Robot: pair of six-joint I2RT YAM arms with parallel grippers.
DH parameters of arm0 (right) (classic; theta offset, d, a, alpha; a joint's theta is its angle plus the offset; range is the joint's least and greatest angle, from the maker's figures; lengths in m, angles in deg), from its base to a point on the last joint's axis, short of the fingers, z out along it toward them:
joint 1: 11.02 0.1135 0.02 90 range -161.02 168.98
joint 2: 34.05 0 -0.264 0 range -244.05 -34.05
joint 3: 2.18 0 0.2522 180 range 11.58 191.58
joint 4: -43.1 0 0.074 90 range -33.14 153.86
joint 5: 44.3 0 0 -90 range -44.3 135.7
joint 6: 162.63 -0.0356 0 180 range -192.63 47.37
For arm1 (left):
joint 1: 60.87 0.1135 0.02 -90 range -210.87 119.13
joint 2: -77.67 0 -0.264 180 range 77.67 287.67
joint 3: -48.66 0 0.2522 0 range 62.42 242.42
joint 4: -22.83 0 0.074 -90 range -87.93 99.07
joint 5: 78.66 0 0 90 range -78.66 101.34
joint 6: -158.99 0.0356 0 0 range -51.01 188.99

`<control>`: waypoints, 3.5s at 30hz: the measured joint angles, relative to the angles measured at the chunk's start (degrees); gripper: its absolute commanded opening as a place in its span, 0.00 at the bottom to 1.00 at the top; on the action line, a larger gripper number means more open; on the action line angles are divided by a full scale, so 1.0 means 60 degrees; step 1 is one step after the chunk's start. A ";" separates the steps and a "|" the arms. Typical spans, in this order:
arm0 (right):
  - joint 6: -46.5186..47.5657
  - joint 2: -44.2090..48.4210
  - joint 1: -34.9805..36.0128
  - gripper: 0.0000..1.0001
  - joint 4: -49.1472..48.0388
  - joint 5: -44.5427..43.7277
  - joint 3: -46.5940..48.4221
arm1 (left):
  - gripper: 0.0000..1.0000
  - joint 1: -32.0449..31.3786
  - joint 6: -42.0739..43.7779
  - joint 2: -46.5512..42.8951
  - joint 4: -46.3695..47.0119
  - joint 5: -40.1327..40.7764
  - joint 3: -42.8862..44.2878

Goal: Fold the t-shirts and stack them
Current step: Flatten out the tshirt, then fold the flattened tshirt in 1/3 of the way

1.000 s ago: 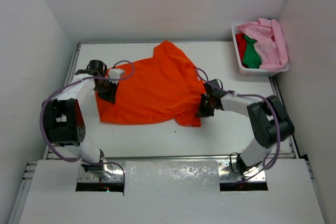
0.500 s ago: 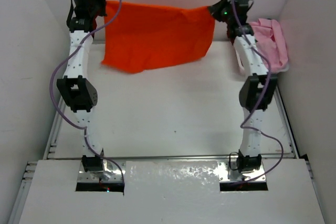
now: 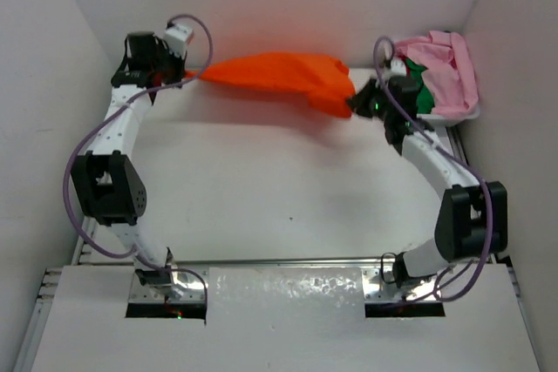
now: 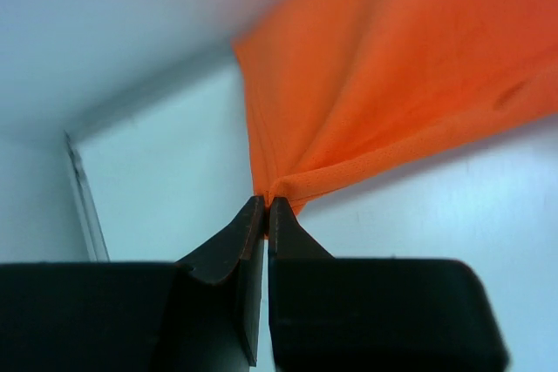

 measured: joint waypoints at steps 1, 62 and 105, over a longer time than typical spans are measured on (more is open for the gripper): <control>0.0055 0.0324 0.0004 0.00 0.0055 -0.0018 -0.1009 | 0.00 0.0000 0.0193 -0.0339 -0.0244 0.0051 -0.0703; 0.1810 -0.2958 0.0215 0.00 0.0987 0.1104 -0.1774 | 0.00 0.0455 -0.0976 -0.0816 -0.0171 0.2106 -0.6918; 0.3432 -0.3501 0.0215 0.52 0.3024 -0.1512 0.0033 | 0.71 0.0892 -0.1395 -0.0419 0.0525 0.3020 -0.5566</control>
